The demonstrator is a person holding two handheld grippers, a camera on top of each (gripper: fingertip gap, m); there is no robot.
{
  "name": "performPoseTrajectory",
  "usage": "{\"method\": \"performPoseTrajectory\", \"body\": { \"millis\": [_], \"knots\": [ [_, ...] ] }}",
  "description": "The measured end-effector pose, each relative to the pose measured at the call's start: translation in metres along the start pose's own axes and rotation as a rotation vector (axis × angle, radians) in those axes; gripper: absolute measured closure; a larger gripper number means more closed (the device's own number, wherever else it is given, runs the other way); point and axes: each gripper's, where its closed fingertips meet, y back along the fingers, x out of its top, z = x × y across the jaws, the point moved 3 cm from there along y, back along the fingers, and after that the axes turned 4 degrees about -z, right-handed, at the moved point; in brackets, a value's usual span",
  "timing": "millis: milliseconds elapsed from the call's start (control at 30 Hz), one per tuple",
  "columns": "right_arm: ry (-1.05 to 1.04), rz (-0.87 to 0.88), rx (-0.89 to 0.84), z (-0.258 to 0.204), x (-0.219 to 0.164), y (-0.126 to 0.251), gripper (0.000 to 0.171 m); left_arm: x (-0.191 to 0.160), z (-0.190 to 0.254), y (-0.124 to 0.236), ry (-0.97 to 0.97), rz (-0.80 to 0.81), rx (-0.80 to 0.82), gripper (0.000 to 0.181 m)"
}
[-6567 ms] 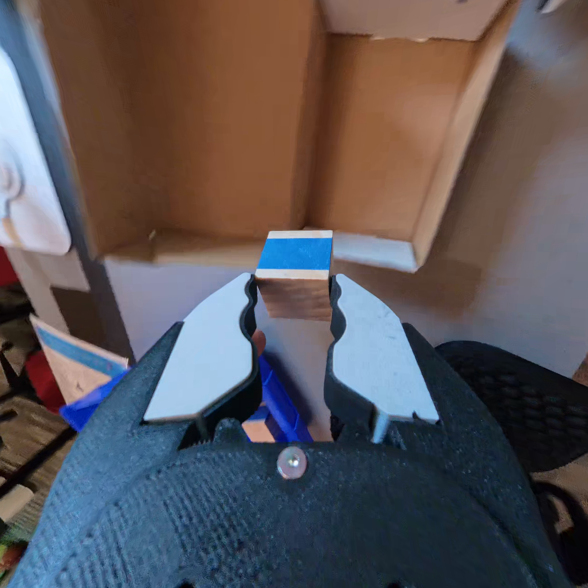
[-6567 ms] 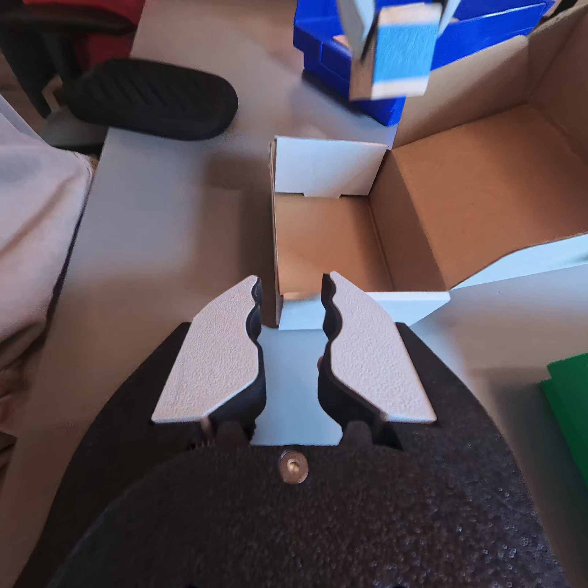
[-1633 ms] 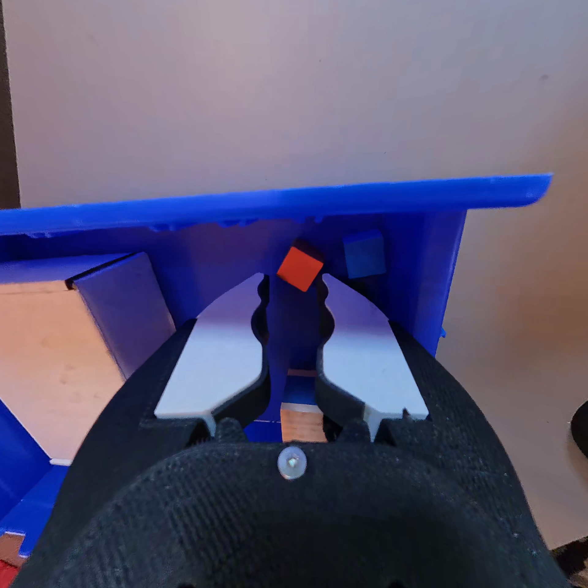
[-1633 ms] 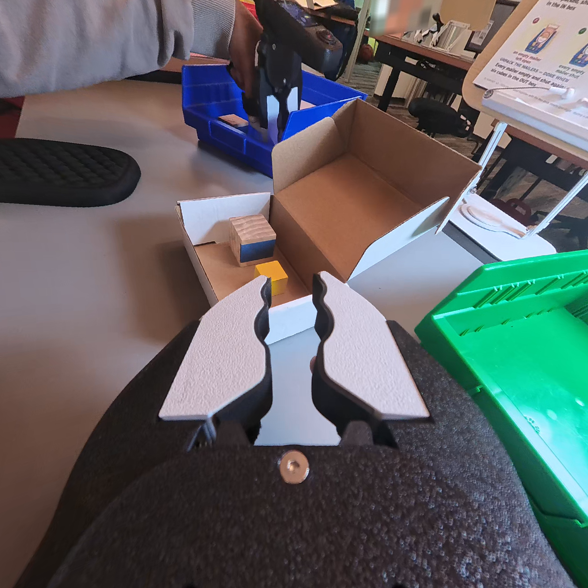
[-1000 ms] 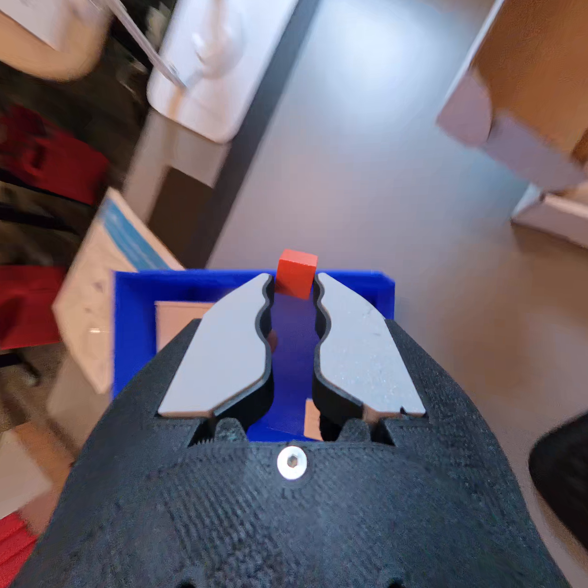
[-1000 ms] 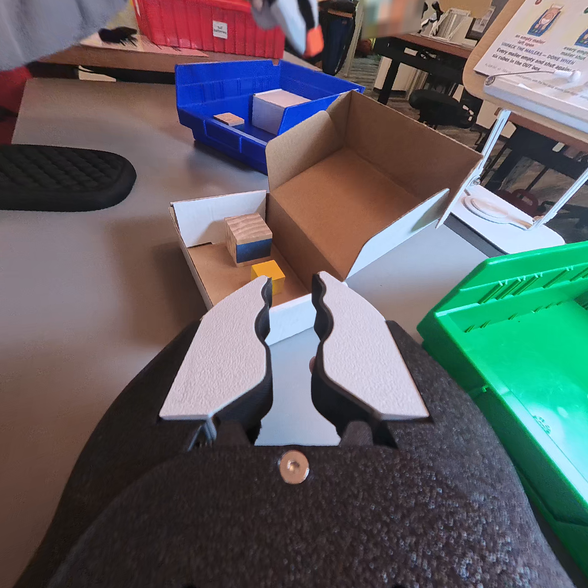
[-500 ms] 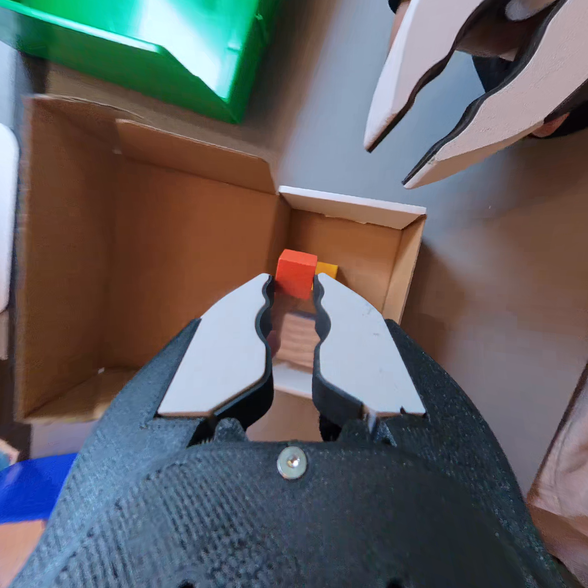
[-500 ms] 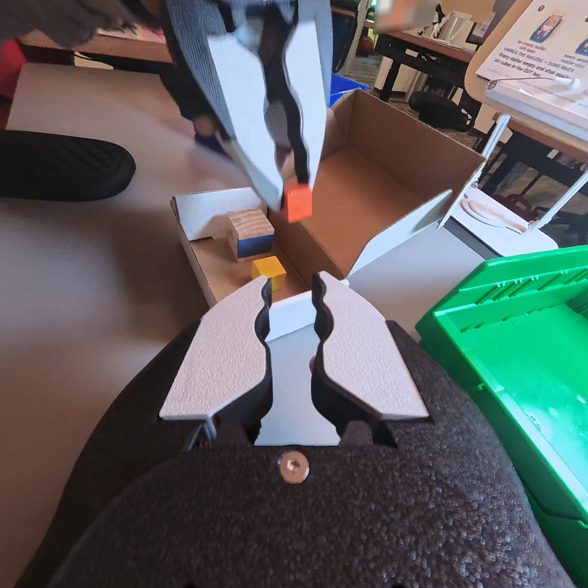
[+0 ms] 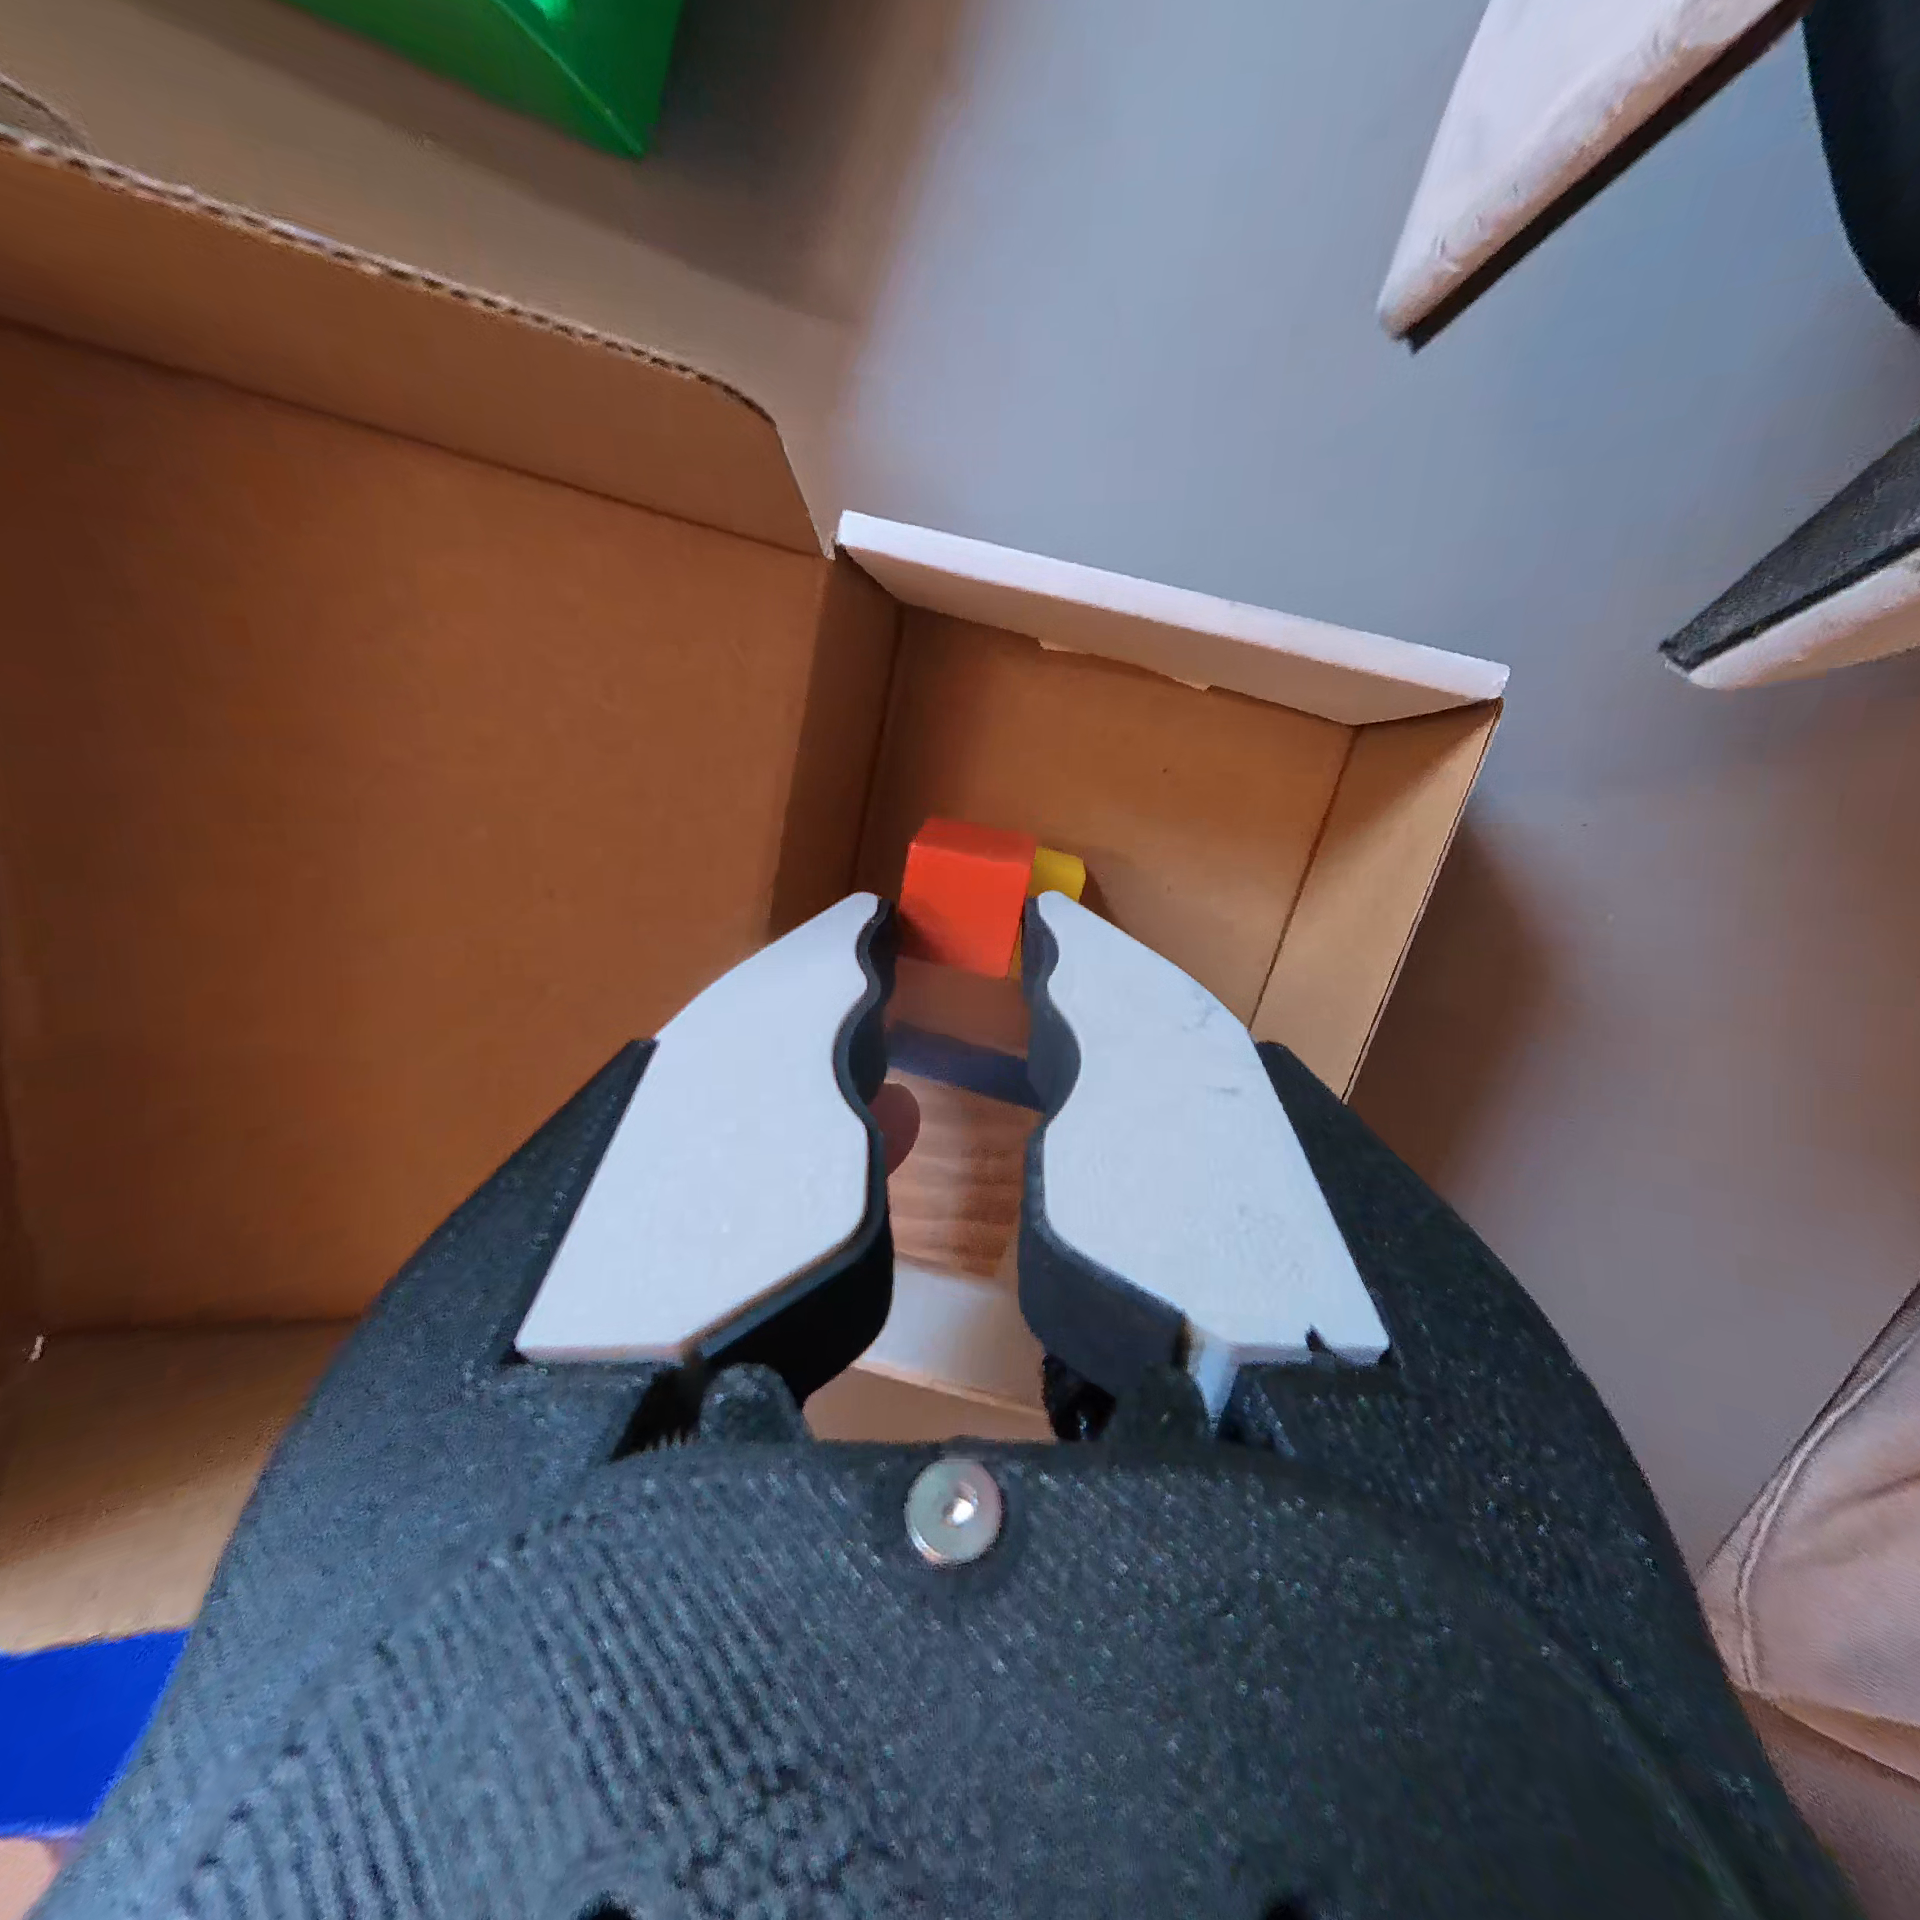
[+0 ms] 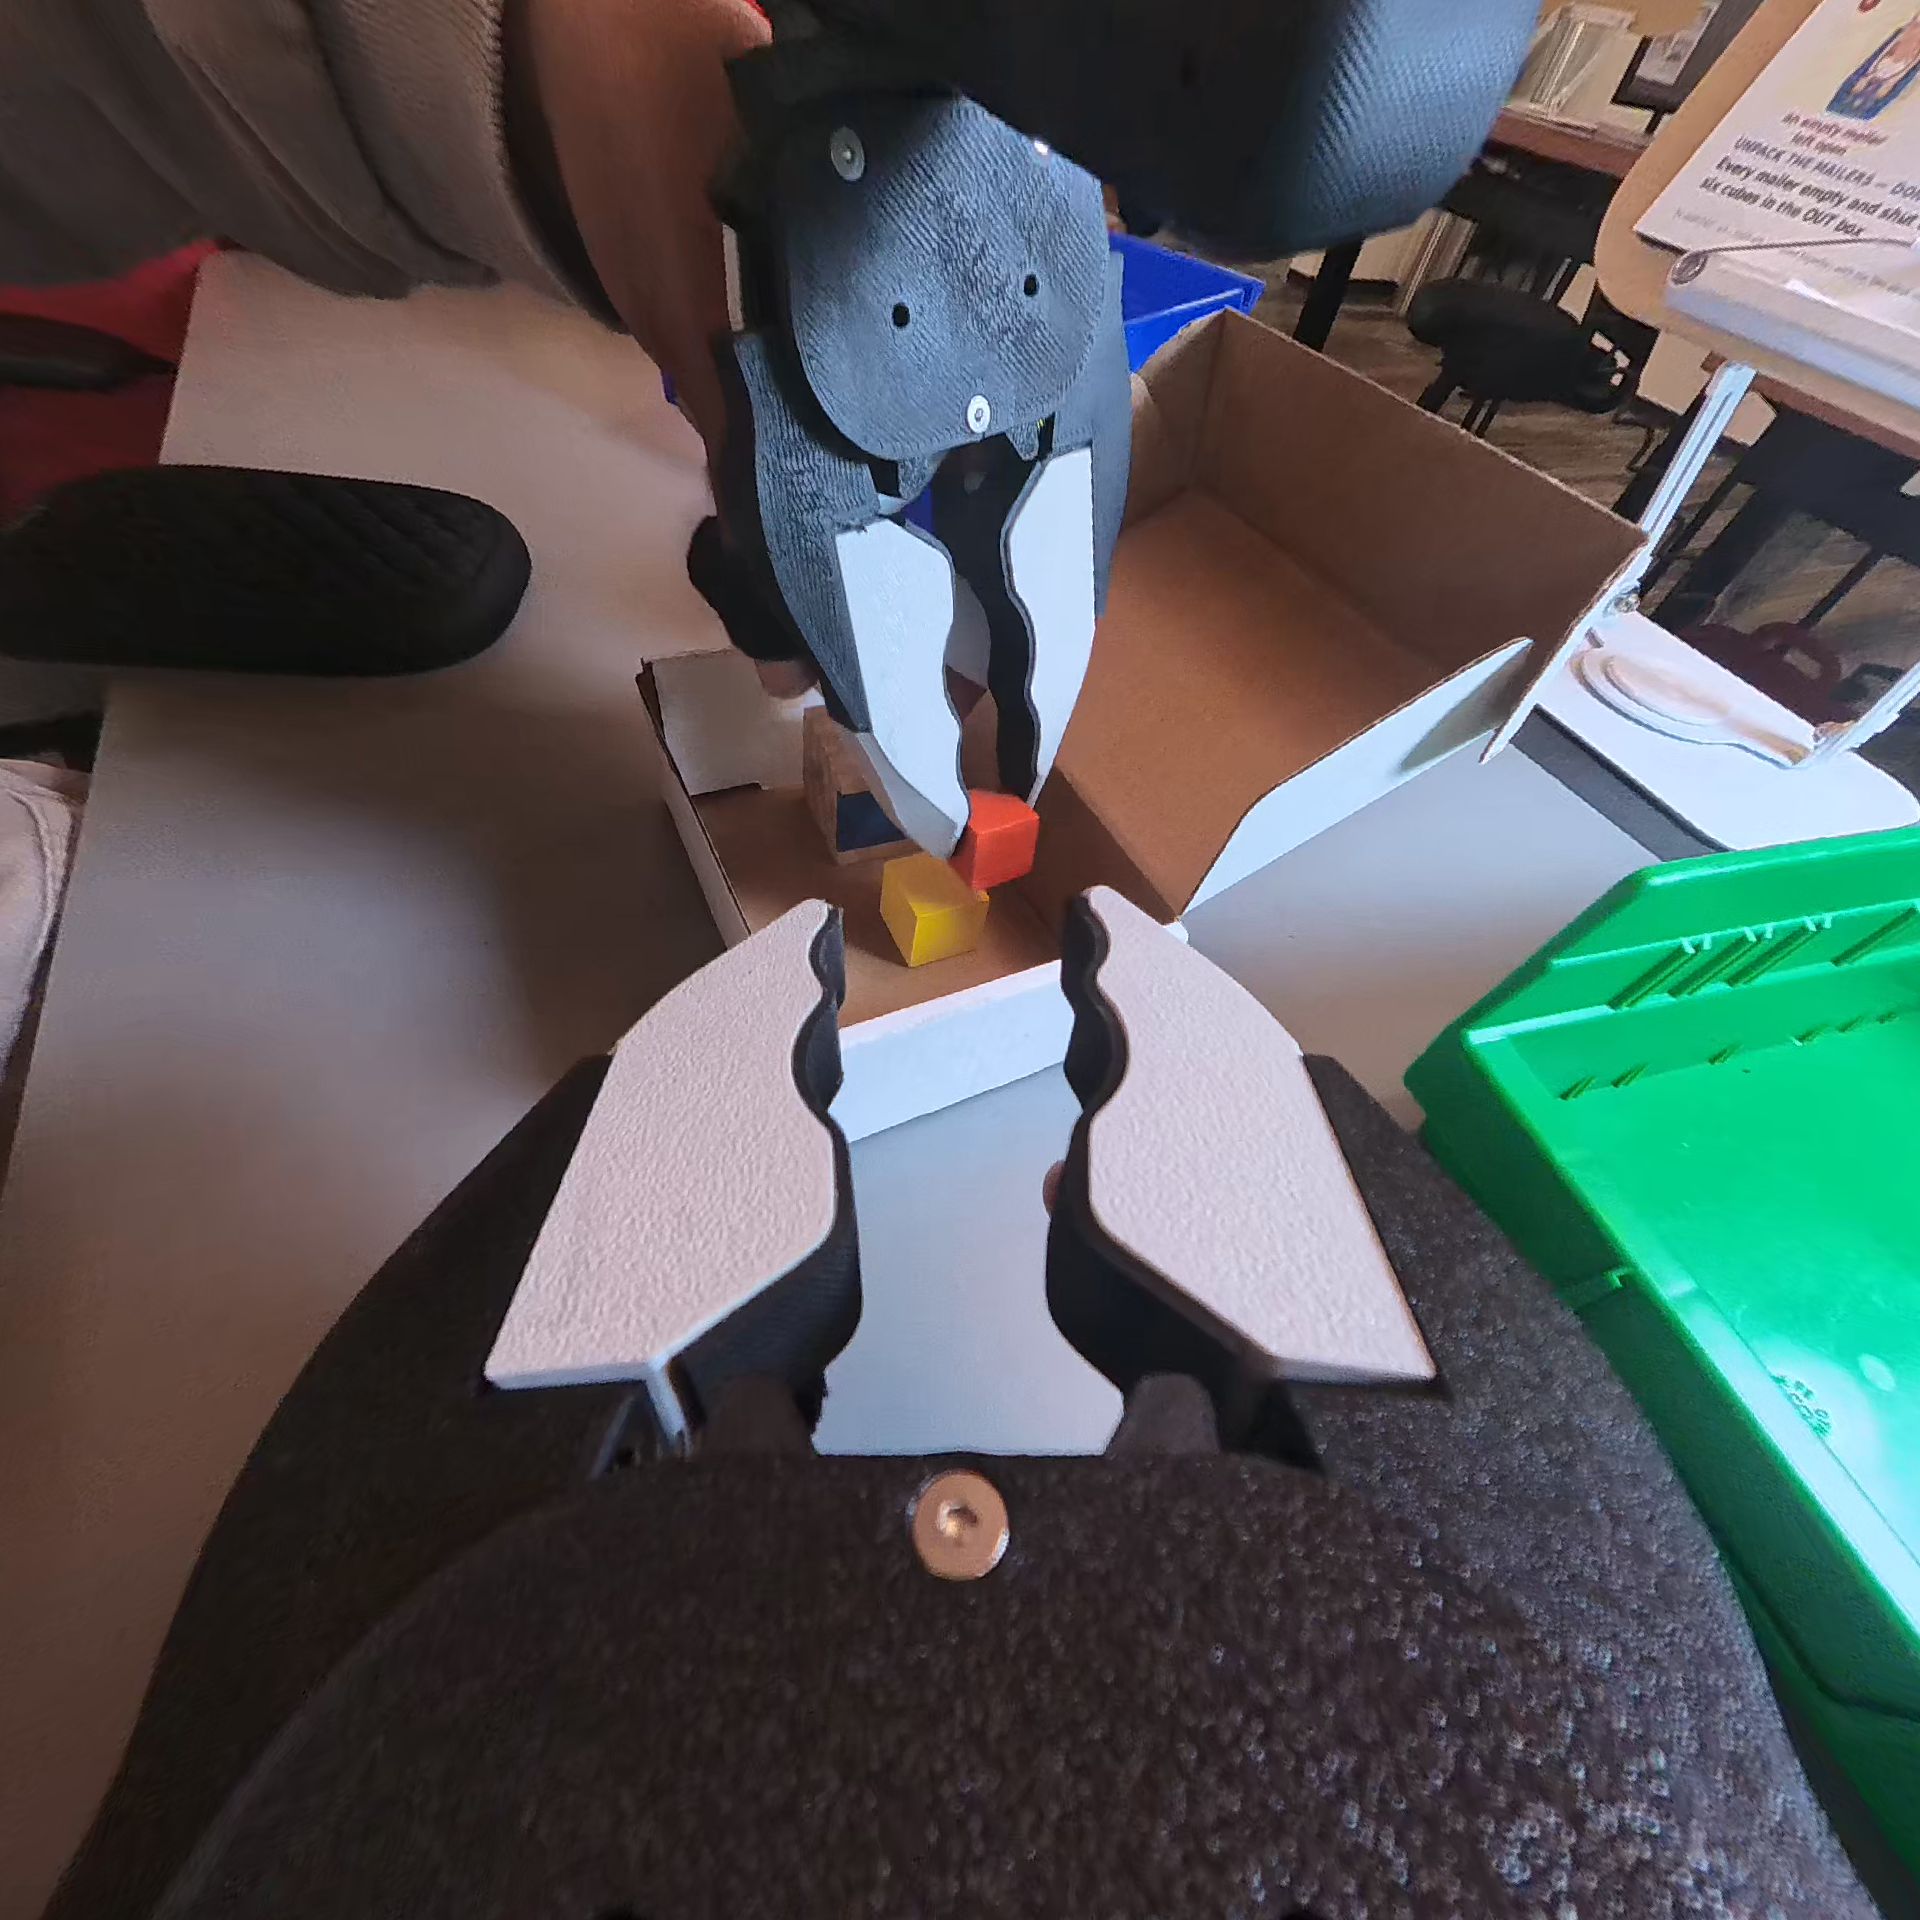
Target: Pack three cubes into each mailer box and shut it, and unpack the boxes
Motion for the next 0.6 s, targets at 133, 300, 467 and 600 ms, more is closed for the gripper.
{"method": "performPoseTrajectory", "body": {
  "millis": [133,300,467,600],
  "knots": [
    [0.004,-0.001,-0.007,0.001,0.0,0.0,0.131,0.011,0.012,-0.006,-0.035,0.006,-0.046,0.158],
    [-0.001,0.0,-0.022,0.005,-0.001,0.002,0.131,0.014,0.021,-0.024,-0.082,-0.062,-0.055,0.159],
    [-0.002,0.009,-0.028,0.006,0.001,0.005,0.131,0.008,0.019,-0.034,-0.097,-0.112,-0.013,0.159],
    [0.004,0.003,-0.03,0.006,0.001,0.004,0.131,0.005,0.016,-0.037,-0.108,-0.141,0.011,0.159]
  ]
}}
